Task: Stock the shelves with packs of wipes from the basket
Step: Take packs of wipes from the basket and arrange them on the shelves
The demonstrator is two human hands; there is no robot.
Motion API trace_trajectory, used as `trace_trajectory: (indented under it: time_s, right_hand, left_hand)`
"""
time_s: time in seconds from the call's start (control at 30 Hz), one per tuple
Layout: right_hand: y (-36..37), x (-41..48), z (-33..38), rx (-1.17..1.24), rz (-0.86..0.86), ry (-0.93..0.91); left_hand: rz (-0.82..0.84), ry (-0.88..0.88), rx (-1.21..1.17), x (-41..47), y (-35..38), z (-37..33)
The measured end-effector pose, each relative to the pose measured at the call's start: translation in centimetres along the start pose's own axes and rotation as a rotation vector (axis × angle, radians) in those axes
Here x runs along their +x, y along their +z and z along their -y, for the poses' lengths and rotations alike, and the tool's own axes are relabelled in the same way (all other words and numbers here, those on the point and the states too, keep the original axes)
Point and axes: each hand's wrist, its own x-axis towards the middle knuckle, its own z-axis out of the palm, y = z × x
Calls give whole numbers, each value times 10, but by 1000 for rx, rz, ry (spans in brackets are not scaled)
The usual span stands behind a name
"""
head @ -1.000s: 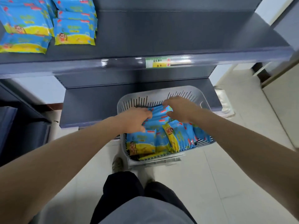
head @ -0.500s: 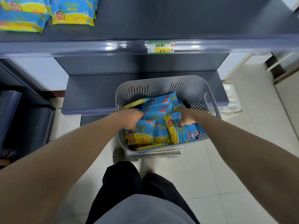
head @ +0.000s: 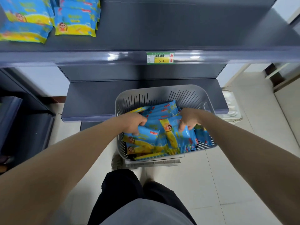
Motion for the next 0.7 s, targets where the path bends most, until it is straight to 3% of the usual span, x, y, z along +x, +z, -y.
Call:
trace_trajectory:
  time_s: [0.27,0.4,0.53,0.7]
  right_hand:
    - [-138,-73,95,-280,-426,-341]
    - [-186,-89,159,-251,-692,-500]
    - [-223,-75,214,-255,-876,-484]
    - [-264,-36,273,-314,-941,-462]
  left_hand:
    - [-393,63,-56,-39,-108,-5]
    - [-555,30,-89,-72,-171,20]
    - [-675,-21,-197,-94,-222,64]
    - [-810,-36,-323,-92,-265,117]
